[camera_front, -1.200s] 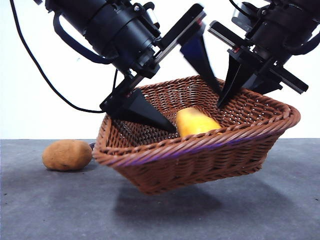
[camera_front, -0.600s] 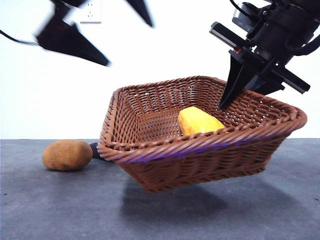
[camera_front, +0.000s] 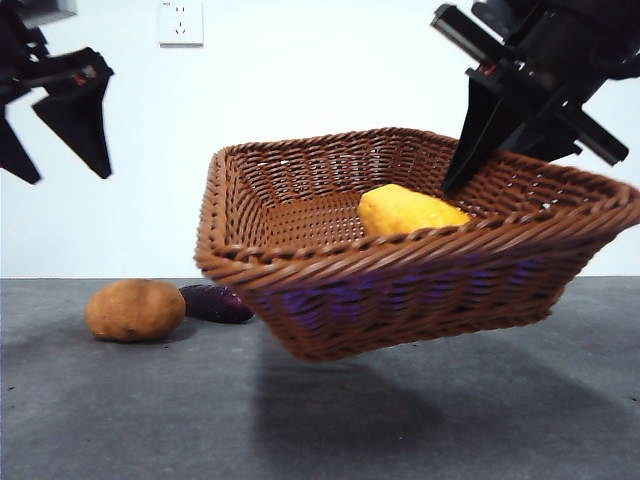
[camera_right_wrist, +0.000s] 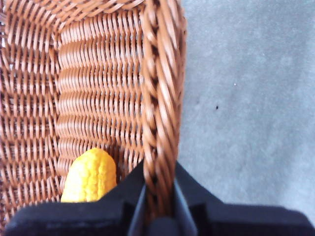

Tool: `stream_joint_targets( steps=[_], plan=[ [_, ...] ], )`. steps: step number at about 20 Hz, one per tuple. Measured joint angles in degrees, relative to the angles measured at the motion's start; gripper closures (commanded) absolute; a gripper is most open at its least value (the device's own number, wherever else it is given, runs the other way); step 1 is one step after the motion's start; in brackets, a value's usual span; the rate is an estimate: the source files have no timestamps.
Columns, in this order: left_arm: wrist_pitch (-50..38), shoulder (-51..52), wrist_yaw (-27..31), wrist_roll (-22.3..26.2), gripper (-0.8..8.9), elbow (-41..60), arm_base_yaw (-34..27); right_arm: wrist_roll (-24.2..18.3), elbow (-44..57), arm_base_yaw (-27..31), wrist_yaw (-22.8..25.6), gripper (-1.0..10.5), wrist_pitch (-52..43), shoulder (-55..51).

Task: Help me put the vegetables on the table into the basket

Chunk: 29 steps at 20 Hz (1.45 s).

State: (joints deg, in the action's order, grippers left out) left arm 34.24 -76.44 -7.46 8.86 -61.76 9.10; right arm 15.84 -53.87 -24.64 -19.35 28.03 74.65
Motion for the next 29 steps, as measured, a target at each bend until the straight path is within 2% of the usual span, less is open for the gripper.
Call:
stream_joint_targets(
  steps=[2,5,7,9,14,18,23,29],
  plan=[
    [0.9,-5.0,-5.6,4.9,3.34,-3.9,-0.7,-0.7,0.0,0.0,0.0,9.6,2.8,-2.7],
    [1.9,-10.5,-13.1,15.0,3.34,-6.5,-0.9,-1.9,0.0,0.4,0.0,9.6,6.3,-7.6],
    [2.1,-13.6,-13.7,20.5,3.34,-6.5,-0.9,-2.7,0.0,1.1,0.0,9.6,8.5,-11.2],
    [1.0,-16.7,-13.8,23.1,3.34,-6.5,-1.6,-3.7,0.0,2.4,-0.1,9.6,9.9,-14.4],
    [-1.3,-21.8,-16.2,25.2,3.34,-6.5,-2.2,-5.6,0.0,3.4,-0.1,9.6,12.2,-17.3],
    [-2.9,-21.9,-16.5,26.6,3.33,-6.5,-2.2,-6.2,0.0,3.4,-0.1,9.6,12.1,-17.3],
    [-4.3,-22.8,-19.3,26.8,3.34,-6.5,-2.3,-6.3,0.0,3.4,-0.1,9.6,12.0,-17.3],
    [-5.9,-26.3,-19.1,27.1,3.34,-6.5,-2.3,-7.0,0.0,3.4,-0.1,9.6,11.8,-17.3]
  ],
)
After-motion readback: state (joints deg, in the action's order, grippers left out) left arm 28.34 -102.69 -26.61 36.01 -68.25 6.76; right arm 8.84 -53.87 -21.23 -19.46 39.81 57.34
